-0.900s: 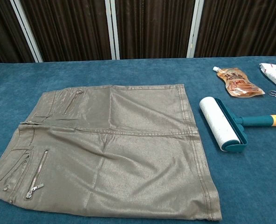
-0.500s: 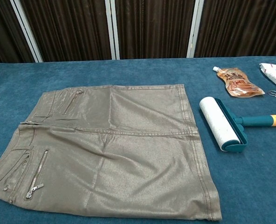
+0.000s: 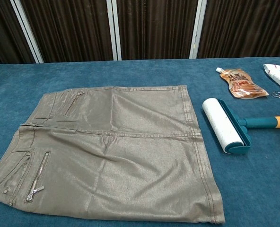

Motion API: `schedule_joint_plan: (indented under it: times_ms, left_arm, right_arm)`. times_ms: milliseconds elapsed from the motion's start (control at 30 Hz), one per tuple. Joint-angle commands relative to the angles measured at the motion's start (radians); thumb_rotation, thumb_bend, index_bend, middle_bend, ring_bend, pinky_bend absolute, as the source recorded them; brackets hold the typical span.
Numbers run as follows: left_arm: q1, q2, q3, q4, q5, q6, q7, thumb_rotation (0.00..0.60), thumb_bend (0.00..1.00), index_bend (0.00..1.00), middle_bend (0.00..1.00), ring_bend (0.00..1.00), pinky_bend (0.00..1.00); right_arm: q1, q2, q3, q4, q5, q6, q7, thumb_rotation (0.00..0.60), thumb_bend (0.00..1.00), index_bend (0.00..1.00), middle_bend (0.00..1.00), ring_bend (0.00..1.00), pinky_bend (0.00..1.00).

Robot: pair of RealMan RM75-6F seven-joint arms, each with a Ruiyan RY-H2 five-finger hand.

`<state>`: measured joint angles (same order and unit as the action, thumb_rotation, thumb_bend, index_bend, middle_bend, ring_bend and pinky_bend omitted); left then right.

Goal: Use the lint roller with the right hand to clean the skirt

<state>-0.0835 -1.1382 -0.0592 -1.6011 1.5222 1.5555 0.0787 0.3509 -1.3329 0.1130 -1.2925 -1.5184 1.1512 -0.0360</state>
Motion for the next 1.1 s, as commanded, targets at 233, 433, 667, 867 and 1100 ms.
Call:
schedule_joint_plan:
  times_ms: [233,433,667,867,1100]
  left_arm:
    - [-0.004,-0.008,-0.009,0.004,-0.022,-0.014,0.023,0.6,0.0,0.0,0.0,0.0,0.0]
    - [-0.006,-0.011,-0.011,0.005,-0.024,-0.016,0.027,0.6,0.0,0.0,0.0,0.0,0.0]
    - [-0.006,-0.015,-0.011,0.01,-0.029,-0.018,0.031,0.6,0.0,0.0,0.0,0.0,0.0]
    - [-0.007,-0.017,-0.015,0.014,-0.04,-0.023,0.032,0.6,0.0,0.0,0.0,0.0,0.0]
    - [-0.011,-0.02,-0.019,0.018,-0.051,-0.032,0.035,0.6,0.0,0.0,0.0,0.0,0.0]
  right_arm:
    - [0.089,-0.132,-0.034,0.174,-0.057,-0.061,0.028,0.6,0.46,0.08,0.15,0.01,0.11]
    - [0.119,-0.204,-0.052,0.264,-0.073,-0.072,0.042,0.6,0.46,0.08,0.15,0.01,0.12]
    - [0.155,-0.276,-0.071,0.39,-0.079,-0.107,0.054,0.6,0.46,0.08,0.15,0.02,0.12]
    - [0.178,-0.321,-0.092,0.492,-0.1,-0.102,0.088,0.6,0.46,0.09,0.16,0.02,0.12]
    - [0.203,-0.373,-0.106,0.594,-0.102,-0.12,0.123,0.6,0.47,0.16,0.23,0.11,0.16]
